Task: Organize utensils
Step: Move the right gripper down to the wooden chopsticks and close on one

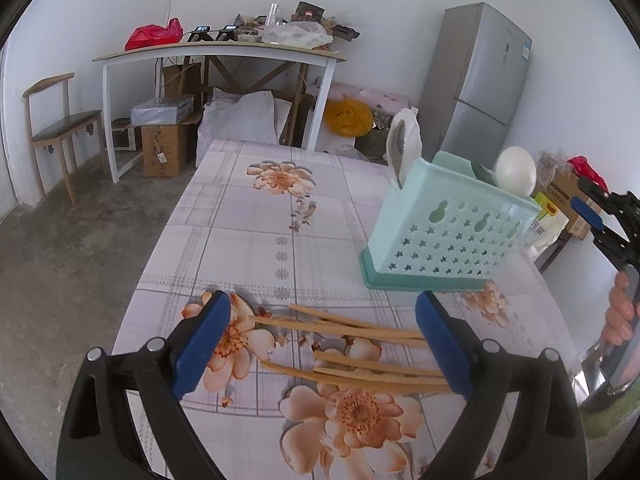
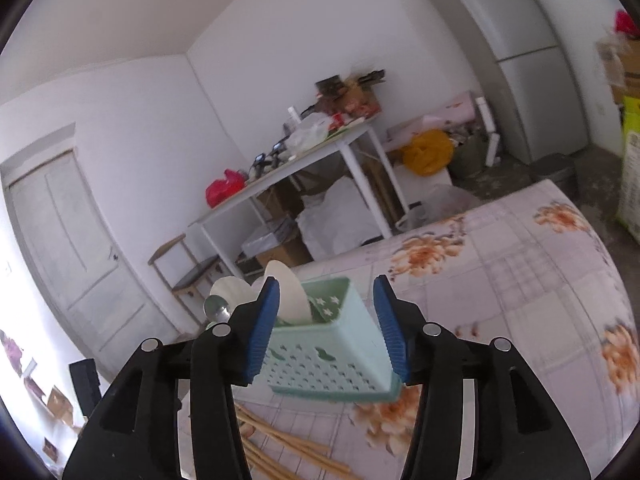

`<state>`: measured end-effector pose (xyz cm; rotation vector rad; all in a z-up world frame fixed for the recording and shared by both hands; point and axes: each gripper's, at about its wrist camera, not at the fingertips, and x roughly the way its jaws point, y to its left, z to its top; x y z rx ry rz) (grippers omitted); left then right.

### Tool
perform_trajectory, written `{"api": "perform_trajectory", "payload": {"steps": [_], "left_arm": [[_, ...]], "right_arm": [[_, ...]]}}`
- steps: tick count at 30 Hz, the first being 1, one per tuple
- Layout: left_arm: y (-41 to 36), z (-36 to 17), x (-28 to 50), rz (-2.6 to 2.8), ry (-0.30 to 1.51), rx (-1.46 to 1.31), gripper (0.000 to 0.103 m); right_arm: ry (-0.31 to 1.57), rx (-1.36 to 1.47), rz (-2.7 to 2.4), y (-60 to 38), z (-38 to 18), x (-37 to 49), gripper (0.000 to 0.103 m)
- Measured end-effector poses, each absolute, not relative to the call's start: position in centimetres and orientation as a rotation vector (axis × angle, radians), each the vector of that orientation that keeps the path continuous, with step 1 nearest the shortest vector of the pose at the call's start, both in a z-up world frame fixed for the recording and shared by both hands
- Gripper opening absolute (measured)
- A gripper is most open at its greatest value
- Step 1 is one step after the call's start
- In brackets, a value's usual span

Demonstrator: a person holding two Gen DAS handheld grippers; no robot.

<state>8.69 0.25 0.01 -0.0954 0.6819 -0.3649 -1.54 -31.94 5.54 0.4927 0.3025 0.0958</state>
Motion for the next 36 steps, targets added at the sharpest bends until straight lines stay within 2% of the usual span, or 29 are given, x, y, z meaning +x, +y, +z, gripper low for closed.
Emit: {"api": "perform_trajectory", "payload": {"steps": [4,11,15,17,20,22,24,30,36], "left_arm": [[-0.2,0.0,7.7,-0.393,0.692,-0.072,0.091],[-2.6,-1.5,5.2,-0.546,0.797,-0.042,0.091],[-3.9,-2.9,4.5,-0.616,0.861,-0.062,0.076],[-4.1,-3.6,4.9,-0.621,0.909,-0.108,0.061],[-3.7,-5.0,6.1,-0.614,0.99,-0.213,0.045],[-3.3,-5.8,7.1,-0.6,1.033,-0.275,0.04],[-3.0,-6.4,7.8,-0.591,1.056,-0.319,0.036],[-3.0,-6.3,8.8,-0.55,1.048,-0.335,0.035],[-3.9,-5.6,9.1,-0.498,1.02,-0.211,0.035]], "right_arm": [[0.378,0.516,0.11,-31.3,4.1,-2.4,0.049],[0.781,0.27,0.223,-23.7,-1.3,2.7,0.049],[0.875,0.123,0.299,-20.0,-3.1,5.9,0.049],[0.897,0.103,0.339,-19.4,-3.5,7.3,0.048],[0.96,0.07,0.363,-18.8,-4.6,9.4,0.042],[1.005,0.058,0.366,-18.5,-5.4,10.1,0.034],[1.014,0.041,0.367,-18.3,-5.6,9.9,0.031],[1.049,0.082,0.358,-17.9,-6.2,7.4,0.016],[1.076,0.225,0.36,-17.7,-6.5,4.8,0.009]]}}
